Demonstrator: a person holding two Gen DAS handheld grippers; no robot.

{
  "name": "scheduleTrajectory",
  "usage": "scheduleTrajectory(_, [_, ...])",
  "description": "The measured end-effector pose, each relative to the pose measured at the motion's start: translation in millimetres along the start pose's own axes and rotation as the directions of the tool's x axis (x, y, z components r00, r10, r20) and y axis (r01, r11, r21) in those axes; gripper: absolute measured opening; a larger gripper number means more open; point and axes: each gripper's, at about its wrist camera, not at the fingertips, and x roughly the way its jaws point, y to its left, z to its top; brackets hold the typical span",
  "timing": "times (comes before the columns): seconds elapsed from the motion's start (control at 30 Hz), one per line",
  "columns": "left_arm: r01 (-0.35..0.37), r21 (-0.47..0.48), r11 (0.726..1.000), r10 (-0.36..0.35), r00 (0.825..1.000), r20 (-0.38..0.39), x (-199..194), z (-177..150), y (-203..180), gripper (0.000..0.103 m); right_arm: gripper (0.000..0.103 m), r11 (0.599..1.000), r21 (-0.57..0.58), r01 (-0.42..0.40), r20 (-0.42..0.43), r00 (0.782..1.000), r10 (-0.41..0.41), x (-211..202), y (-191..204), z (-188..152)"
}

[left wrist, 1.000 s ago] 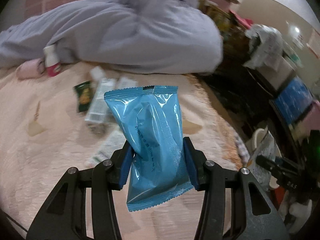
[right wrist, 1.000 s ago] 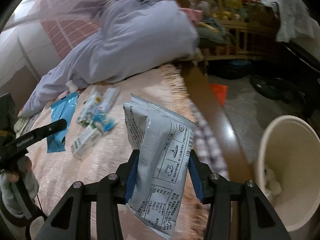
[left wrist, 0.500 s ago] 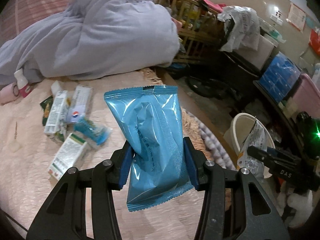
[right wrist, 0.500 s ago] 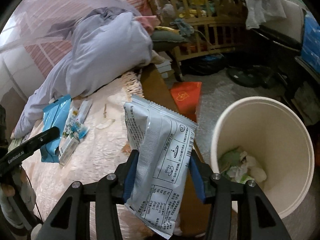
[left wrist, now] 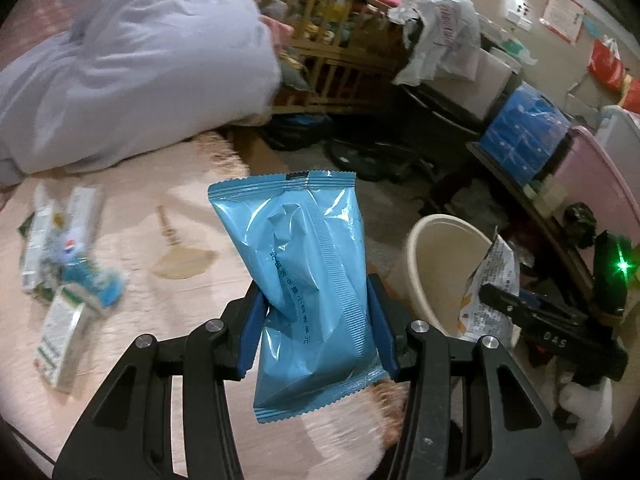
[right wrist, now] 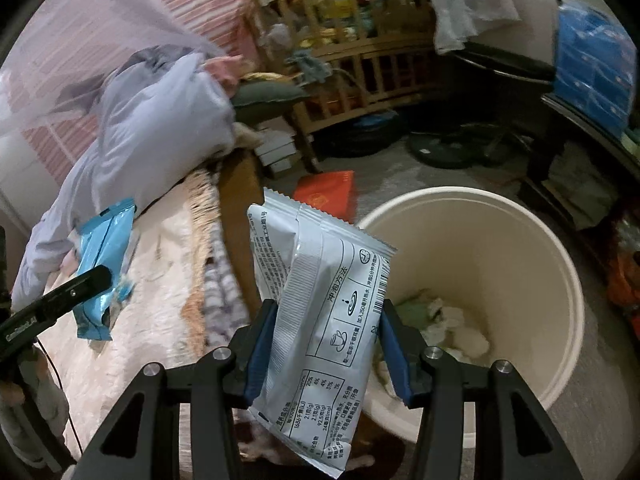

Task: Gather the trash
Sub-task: 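Carry the blue packet and grey sachet over the cream bucket, then open both grippers, dropping the packet and sachet into the bucket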

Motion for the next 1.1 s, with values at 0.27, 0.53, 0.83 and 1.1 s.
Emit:
scheduleTrajectory(0.27, [0.163, 0.027, 0.986, -0.161, 0.985, -0.053, 33.6, 10.9, -44.5, 0.047, 0.049, 0.993, 0.083, 0.089, 0.012, 0.996, -0.090, -5.6, -52.2, 1.0])
scheduleTrajectory(0.53, [0.318, 0.006, 0.948, -0.316, 0.942, -0.118, 67.3, 18.3, -88.6, 0.050, 0.052, 0.975, 0.160, 0.153, -0.010, 0.988, -0.153, 4.9, -93.7, -0.5])
scheduleTrajectory(0.83, [0.429, -0.023, 0.903, -0.428, 0.895, -0.127, 88.7, 22.4, -118.3, 0.071, 0.069, 0.950, 0.240, 0.198, -0.005, 0.979, -0.203, 4.8, -120.0, -4.7])
scheduleTrajectory(1.1, [0.304, 0.053, 0.951, -0.298, 0.949, -0.103, 78.4, 15.1, -104.4, 0.071, 0.069, 0.954, 0.234, 0.186, 0.001, 0.982, -0.191, 5.3, -114.8, -8.1])
